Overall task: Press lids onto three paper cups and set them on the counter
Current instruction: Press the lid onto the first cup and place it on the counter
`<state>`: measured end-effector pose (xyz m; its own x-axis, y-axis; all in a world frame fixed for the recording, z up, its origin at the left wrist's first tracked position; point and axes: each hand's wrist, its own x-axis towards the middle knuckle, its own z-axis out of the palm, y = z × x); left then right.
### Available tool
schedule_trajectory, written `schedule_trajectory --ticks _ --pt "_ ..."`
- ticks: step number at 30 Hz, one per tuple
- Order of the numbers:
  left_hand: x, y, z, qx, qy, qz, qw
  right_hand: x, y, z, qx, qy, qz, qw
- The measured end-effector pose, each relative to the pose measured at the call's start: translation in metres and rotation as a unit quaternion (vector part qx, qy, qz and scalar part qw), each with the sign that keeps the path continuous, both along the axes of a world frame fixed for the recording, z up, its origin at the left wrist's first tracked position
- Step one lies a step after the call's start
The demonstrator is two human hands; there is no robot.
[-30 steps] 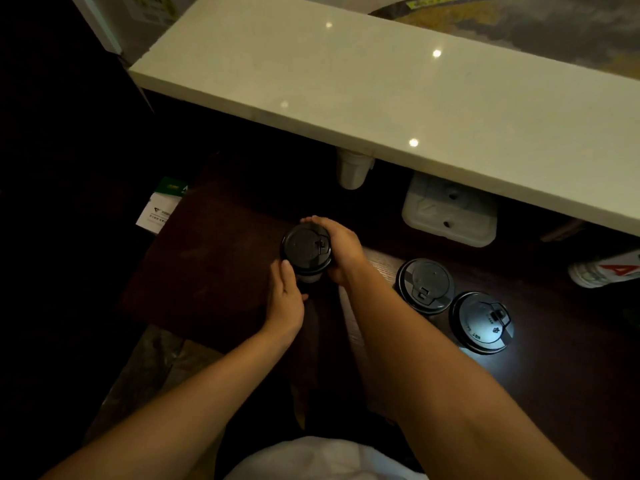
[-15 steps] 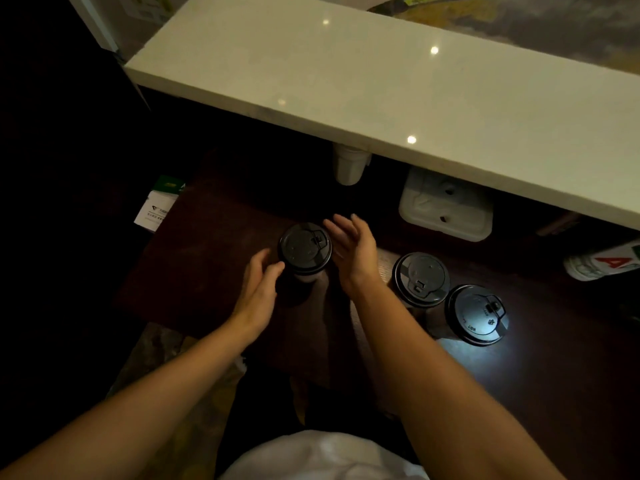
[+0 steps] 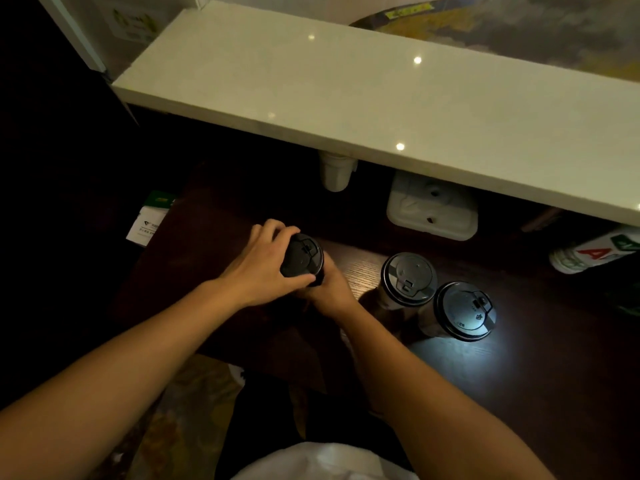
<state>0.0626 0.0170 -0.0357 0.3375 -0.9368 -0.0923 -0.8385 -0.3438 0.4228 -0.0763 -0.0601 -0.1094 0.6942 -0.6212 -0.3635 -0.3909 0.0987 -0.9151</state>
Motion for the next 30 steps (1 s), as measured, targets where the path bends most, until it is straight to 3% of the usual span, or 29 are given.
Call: schedule_trajectory --ticks 3,8,13,18,26,30 --pt "-0.001 0.003 0.007 -0.023 -0.009 0.003 1.000 -0.003 0.000 0.005 -0.007 -0.005 0.025 1.000" --pt "0.008 0.010 0.032 -0.021 0.057 0.027 0.998 -0.006 0.005 0.029 0.012 -0.028 0.062 0.998" --pt "0.018 0.020 0.058 0.016 -0.052 -0.090 0.994 -0.005 0.006 0.054 -0.018 -0.034 0.110 0.993" --pt "0.017 0.022 0.072 0.021 -0.164 -0.120 0.979 -0.002 0.008 0.064 -0.036 -0.043 0.114 0.992" --pt "-0.005 0.016 0.075 0.004 -0.129 -0.038 0.991 -0.007 0.005 0.069 -0.074 -0.030 0.092 0.993" --pt "-0.022 0.009 0.076 0.012 -0.109 0.052 0.993 -0.011 0.003 0.073 -0.118 -0.011 0.075 0.990"
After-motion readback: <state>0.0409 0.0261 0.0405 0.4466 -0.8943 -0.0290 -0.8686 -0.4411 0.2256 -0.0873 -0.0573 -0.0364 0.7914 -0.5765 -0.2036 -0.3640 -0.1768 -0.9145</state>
